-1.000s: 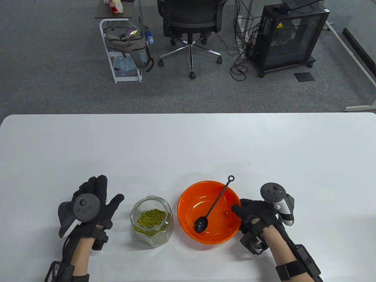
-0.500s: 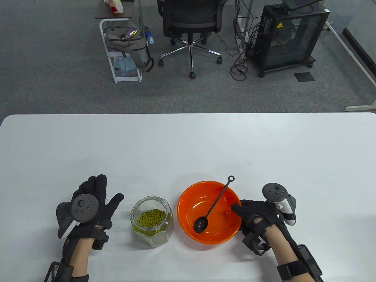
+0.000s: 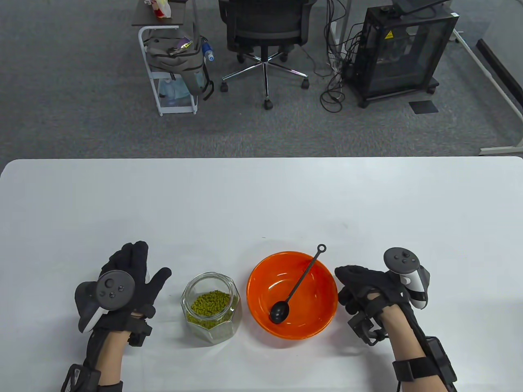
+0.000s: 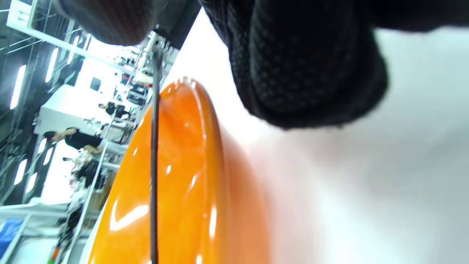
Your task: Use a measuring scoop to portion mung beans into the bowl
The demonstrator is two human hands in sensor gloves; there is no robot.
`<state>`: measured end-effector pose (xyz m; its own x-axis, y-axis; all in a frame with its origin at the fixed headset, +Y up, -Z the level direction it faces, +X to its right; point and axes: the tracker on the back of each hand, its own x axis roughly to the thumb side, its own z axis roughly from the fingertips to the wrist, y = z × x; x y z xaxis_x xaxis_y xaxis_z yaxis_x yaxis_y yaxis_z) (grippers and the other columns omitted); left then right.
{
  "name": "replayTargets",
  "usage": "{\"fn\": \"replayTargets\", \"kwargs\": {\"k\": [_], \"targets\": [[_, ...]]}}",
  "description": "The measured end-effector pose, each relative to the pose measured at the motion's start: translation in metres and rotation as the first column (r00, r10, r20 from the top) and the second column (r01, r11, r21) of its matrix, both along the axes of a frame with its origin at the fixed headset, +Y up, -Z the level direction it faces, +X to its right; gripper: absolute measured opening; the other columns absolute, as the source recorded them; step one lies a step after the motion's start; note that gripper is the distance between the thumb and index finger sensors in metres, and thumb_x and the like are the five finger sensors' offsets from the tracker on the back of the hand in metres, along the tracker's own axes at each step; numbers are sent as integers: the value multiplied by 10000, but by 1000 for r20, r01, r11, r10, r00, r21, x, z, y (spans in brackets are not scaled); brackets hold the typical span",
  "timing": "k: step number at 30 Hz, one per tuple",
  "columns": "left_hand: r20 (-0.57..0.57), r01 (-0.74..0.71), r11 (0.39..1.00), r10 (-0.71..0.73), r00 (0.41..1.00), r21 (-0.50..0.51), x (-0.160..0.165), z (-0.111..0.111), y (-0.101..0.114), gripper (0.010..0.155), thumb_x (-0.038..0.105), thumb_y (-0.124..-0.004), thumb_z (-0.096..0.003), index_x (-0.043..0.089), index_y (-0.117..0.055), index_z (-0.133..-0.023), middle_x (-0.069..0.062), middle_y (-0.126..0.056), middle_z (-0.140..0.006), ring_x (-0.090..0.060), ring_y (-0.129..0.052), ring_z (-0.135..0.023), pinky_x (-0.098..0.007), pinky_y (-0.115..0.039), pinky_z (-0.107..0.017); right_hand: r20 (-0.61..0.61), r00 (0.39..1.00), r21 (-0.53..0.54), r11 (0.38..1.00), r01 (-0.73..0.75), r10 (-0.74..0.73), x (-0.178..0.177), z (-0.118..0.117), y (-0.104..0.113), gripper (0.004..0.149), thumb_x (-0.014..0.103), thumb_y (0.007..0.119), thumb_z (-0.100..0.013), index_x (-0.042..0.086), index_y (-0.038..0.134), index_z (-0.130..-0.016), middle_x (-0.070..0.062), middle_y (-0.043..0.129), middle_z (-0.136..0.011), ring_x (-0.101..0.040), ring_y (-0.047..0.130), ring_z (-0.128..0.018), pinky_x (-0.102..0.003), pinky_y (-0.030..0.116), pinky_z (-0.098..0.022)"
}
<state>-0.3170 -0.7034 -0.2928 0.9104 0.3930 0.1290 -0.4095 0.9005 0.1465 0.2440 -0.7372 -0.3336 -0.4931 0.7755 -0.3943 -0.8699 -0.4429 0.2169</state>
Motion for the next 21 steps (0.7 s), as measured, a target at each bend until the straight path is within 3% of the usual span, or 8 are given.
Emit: {"fn": "replayTargets", "kwargs": {"k": [6,12,21], "targets": [[3,6,1000,-6,1000,0,1,0,0,902,727,-616,-519,103,-384,-1128,-259,-386,-1166,-586,-456,-1030,-763,-392,-707,-30,980,8,981,-194,195,-10,-30,20,706,618,768,-436,110,772,-926,-194,872,-796,-315,964,-471,-390,835,-311],[5,14,1000,-14,1000,-13,3,0,-1,903,728,-615,-520,103,-383,-1129,-260,-384,-1166,-586,-456,-1030,-764,-390,-707,-111,972,-83,973,-216,206,-27,-62,17,747,639,784,-402,98,774,-917,-204,830,-828,-355,906,-535,-422,799,-357],[9,25,999,-25,1000,-19,4,-1,-1,902,729,-614,-519,106,-382,-1129,-258,-387,-1166,-586,-455,-1030,-764,-390,-708,-172,970,-158,967,-199,171,-40,-85,12,706,624,798,-406,120,800,-900,-188,837,-838,-367,883,-569,-433,784,-387]]}}
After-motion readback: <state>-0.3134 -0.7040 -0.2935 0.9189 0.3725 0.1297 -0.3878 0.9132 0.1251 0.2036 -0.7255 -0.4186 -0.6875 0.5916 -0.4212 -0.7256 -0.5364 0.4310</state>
